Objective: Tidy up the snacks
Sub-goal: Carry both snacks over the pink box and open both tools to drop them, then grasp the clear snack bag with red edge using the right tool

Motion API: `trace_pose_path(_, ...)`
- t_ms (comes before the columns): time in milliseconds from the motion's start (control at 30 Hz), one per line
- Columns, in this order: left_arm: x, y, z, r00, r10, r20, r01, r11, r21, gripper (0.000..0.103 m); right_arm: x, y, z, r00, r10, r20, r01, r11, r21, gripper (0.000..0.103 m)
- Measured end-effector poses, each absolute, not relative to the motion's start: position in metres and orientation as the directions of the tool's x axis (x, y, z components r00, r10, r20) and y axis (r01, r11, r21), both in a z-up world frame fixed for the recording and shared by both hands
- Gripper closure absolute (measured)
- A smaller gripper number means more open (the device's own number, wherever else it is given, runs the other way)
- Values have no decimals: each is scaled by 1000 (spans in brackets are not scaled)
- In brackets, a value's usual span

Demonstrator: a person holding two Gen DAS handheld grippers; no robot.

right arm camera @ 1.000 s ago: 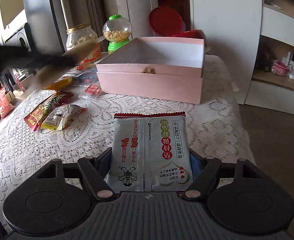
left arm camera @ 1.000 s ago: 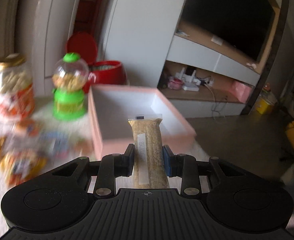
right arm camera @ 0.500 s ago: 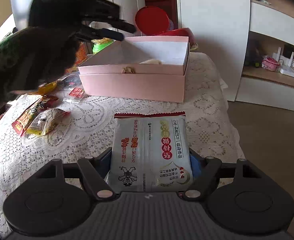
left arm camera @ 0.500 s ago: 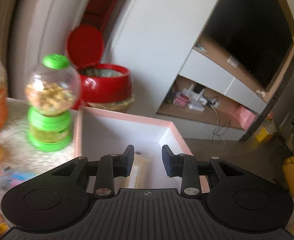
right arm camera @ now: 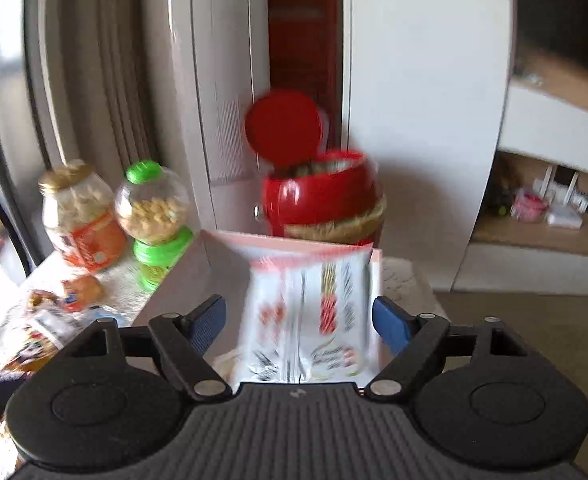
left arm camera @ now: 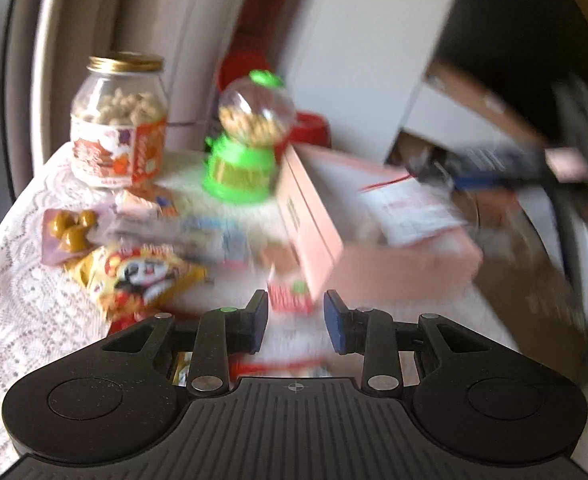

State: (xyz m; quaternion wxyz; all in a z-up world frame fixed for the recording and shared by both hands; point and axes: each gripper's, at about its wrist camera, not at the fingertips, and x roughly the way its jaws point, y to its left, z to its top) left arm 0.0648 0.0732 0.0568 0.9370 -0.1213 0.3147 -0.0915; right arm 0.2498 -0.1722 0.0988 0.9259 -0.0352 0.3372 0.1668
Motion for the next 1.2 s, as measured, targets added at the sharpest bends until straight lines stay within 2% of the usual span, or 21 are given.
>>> trace_pose_path(133, 72, 61, 46, 779, -202, -594, 132, 978, -159, 68, 244, -166, 89, 672, 325, -665, -316, 939, 139, 22)
trace_pose_path(200, 82, 59, 40, 767, -208, -607, 136, 977, -164, 68, 220, -167, 88, 667, 374, -644, -356, 920, 165, 22)
trace_pose_path(300, 101, 52, 31, 746, -225, -627, 144, 973, -177, 68, 182, -166, 90, 687, 382, -618, -405, 908, 111, 22)
trace_pose_path(467, 128, 33, 21, 728, -149, -669, 125, 989, -84, 68, 141, -169, 78, 688, 381, -618, -441, 895, 61, 22)
trace_pose_path(567, 131, 25, 17, 742, -64, -668, 121, 992, 38, 62, 129, -174, 61, 652, 388, -652, -450, 889, 79, 22)
trace_pose_path(600, 132, 26, 16, 742, -39, -669, 108, 992, 61, 56, 127, -172, 53, 631, 394, -668, -453, 886, 94, 22)
trace_pose_path(667, 133, 36, 17, 743, -25, -669, 82, 995, 54, 52, 124, -167, 38, 588, 410, -697, -466, 876, 123, 22)
trace_pose_path(767, 130, 52, 20, 738, 16, -675, 44, 996, 71, 54, 115, -153, 25, 539, 440, -718, -503, 852, 145, 22)
trace_pose_path(800, 130, 58, 20, 730, 27, -683, 34, 997, 75, 61, 112, -147, 23, 523, 456, -720, -525, 838, 150, 22)
trace_pose_path(833, 129, 63, 19, 716, 41, -697, 26, 996, 85, 63, 109, -140, 22, 511, 470, -720, -542, 826, 155, 22)
trace_pose_path(933, 124, 77, 21, 714, 3, -700, 31, 999, 36, 63, 103, -120, 24, 477, 515, -712, -596, 785, 169, 22)
trace_pose_path(1067, 119, 93, 26, 712, -97, -695, 27, 993, -110, 63, 99, -81, 23, 437, 549, -712, -680, 720, 139, 22)
trace_pose_path(1200, 117, 93, 34, 731, -147, -667, 42, 984, -172, 64, 105, -61, 17, 417, 579, -700, -712, 687, 144, 23)
